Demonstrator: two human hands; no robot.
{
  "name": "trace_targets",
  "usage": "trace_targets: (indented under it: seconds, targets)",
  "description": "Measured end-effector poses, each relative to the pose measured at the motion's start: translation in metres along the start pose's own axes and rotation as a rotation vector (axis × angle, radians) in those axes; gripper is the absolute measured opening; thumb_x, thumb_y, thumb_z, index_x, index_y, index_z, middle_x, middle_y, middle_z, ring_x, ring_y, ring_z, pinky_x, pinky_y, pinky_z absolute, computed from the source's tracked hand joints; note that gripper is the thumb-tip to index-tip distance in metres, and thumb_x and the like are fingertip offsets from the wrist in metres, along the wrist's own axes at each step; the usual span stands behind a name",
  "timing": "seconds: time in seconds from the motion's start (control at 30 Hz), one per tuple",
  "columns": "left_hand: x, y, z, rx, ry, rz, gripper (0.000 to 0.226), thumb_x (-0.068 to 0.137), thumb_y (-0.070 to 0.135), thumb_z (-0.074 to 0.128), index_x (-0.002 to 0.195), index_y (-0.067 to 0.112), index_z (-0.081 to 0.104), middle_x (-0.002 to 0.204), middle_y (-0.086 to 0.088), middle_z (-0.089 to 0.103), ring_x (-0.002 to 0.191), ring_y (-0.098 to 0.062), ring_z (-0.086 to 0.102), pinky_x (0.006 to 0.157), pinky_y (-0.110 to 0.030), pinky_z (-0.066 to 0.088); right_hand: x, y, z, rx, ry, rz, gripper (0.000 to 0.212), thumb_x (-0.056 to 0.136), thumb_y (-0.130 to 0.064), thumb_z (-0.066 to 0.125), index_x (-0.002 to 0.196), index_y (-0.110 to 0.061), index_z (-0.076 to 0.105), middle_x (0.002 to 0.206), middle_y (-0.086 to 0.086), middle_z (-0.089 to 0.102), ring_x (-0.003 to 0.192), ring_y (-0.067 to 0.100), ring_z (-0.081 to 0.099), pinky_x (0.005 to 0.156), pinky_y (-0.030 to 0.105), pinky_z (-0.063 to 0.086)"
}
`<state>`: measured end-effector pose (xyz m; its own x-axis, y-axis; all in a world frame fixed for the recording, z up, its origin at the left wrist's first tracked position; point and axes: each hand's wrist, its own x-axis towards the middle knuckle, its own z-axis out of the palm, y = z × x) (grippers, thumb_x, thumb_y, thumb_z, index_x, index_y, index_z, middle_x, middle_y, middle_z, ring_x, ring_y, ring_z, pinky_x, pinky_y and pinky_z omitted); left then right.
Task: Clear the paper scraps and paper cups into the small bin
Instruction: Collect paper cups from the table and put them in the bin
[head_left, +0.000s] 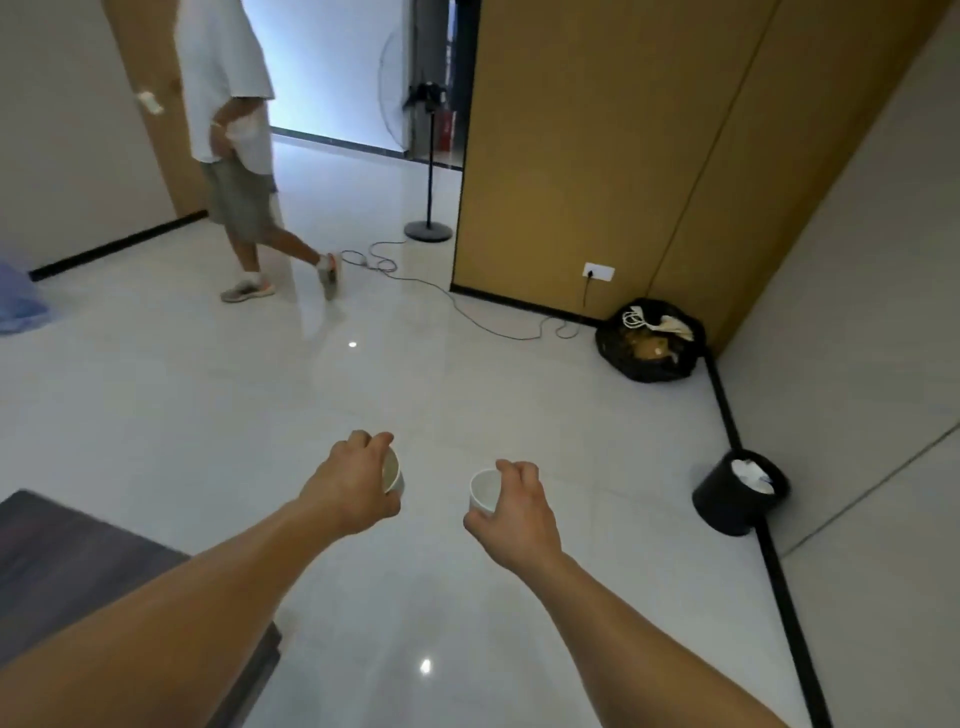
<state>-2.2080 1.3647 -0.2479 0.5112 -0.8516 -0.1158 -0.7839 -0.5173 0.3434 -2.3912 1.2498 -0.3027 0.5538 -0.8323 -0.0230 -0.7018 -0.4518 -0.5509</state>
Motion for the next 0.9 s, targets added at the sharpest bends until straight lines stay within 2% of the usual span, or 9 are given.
trace_targets:
  seconds: [0.13, 0.33, 0.6, 0.73, 0.9]
  targets:
    - [0.054, 0.095, 0.025, 0.007, -0.035, 0.157, 0.081, 0.078, 0.039, 0.067, 0.147, 0.021, 0.028, 0.138, -0.003, 0.038, 0.124, -0.024, 0.041, 0.094, -0.035, 0.044, 0.022, 0.074, -0.053, -0.007, 0.111, 0.109, 0.078, 0.079, -0.041, 0.06, 0.146, -0.02, 0.027, 0.139, -0.003, 0.03, 0.125, 0.02, 0.039, 0.094, 0.032, 0.042]
    - [0.131, 0.199, 0.055, 0.078, -0.101, 0.361, 0.08, 0.08, 0.038, 0.065, 0.147, 0.02, 0.026, 0.139, -0.004, 0.036, 0.125, -0.025, 0.039, 0.098, -0.035, 0.044, 0.058, 0.153, -0.102, -0.009, 0.233, 0.215, 0.079, 0.08, -0.04, 0.06, 0.148, -0.026, 0.022, 0.139, -0.002, 0.028, 0.123, 0.02, 0.038, 0.094, 0.034, 0.044]
    - [0.261, 0.316, 0.101, 0.102, -0.202, 0.562, 0.081, 0.08, 0.038, 0.065, 0.148, 0.02, 0.024, 0.139, -0.003, 0.036, 0.125, -0.024, 0.039, 0.1, -0.033, 0.043, 0.144, 0.254, -0.171, -0.044, 0.366, 0.395, 0.074, 0.079, -0.038, 0.06, 0.145, -0.025, 0.03, 0.138, -0.003, 0.03, 0.123, 0.02, 0.038, 0.095, 0.033, 0.043]
    - [0.322, 0.377, 0.115, 0.118, -0.238, 0.665, 0.081, 0.079, 0.038, 0.066, 0.147, 0.021, 0.025, 0.139, -0.003, 0.036, 0.124, -0.024, 0.039, 0.1, -0.034, 0.044, 0.181, 0.295, -0.199, -0.059, 0.44, 0.475, 0.073, 0.077, -0.037, 0.062, 0.143, -0.023, 0.034, 0.136, -0.003, 0.034, 0.12, 0.02, 0.042, 0.088, 0.03, 0.043]
    - [0.382, 0.455, 0.135, 0.123, -0.265, 0.774, 0.082, 0.078, 0.037, 0.069, 0.146, 0.023, 0.026, 0.139, -0.002, 0.036, 0.124, -0.023, 0.039, 0.1, -0.036, 0.044, 0.21, 0.349, -0.228, -0.054, 0.498, 0.582, 0.072, 0.077, -0.035, 0.062, 0.142, -0.018, 0.038, 0.133, 0.002, 0.04, 0.116, 0.024, 0.046, 0.094, 0.032, 0.043]
